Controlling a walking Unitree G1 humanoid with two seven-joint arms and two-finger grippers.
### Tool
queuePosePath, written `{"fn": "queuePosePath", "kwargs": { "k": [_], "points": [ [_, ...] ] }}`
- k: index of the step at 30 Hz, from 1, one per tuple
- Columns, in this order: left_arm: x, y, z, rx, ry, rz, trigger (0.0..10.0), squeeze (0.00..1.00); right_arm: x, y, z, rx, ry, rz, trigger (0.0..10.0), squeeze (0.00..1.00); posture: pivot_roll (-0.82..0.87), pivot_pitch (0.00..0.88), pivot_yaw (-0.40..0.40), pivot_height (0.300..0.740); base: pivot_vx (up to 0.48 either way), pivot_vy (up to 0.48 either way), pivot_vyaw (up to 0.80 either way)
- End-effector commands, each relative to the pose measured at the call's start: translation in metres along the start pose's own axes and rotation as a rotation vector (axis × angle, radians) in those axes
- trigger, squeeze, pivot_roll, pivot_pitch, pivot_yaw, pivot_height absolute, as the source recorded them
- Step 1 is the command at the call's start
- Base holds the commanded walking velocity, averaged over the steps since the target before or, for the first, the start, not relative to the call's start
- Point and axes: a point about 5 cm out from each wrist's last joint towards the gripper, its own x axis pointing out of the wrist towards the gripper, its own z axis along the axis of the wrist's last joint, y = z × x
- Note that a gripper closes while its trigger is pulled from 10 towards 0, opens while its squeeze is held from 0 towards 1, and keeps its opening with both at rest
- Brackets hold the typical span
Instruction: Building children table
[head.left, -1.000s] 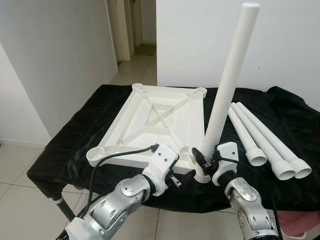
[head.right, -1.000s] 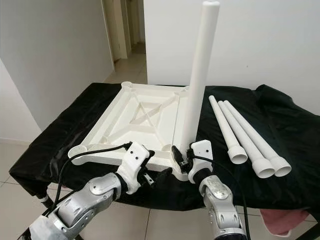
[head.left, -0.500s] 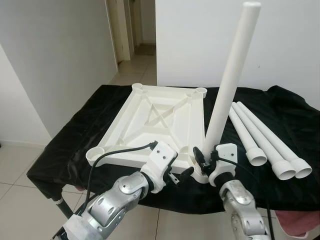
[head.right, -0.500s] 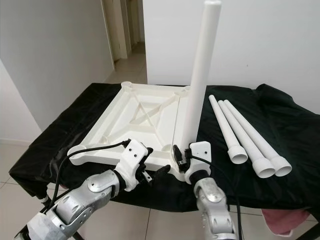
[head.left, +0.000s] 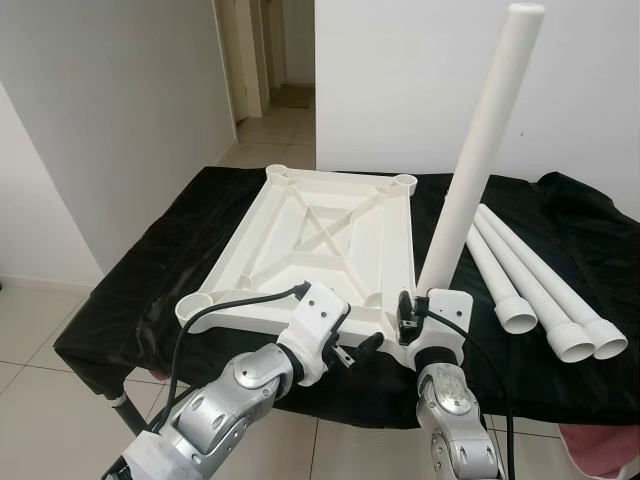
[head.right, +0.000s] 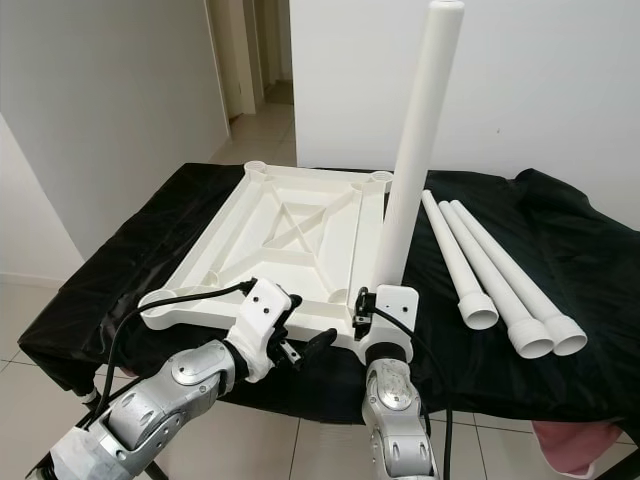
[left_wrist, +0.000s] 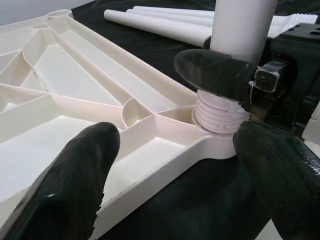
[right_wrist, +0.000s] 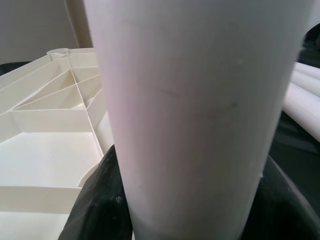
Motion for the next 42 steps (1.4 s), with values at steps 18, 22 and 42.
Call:
{"fn": "queuePosePath", "kwargs": {
  "k": [18,22,42],
  "points": [
    [-0.011,0.002,-0.002,0.027,0.016,-0.159,10.0,0.0,0.012,-0.017,0.001,-0.031,0.014,0.392,10.0,0.0,-0.05,0.05,0.021,0.74,0.0,0.0,0.0],
    [-0.008,-0.004,0.0,0.019,0.0,-0.165,10.0,0.0,0.025,-0.023,-0.001,-0.101,0.026,0.514,10.0,0.0,-0.04,0.039,0.006,0.74,0.0,0.0,0.0],
    [-0.006,-0.008,-0.002,0.031,0.002,-0.173,10.0,0.0,0.02,-0.026,-0.015,-0.063,0.085,0.523,10.0,0.0,-0.05,0.019,0.013,0.74,0.0,0.0,0.0]
  ]
}}
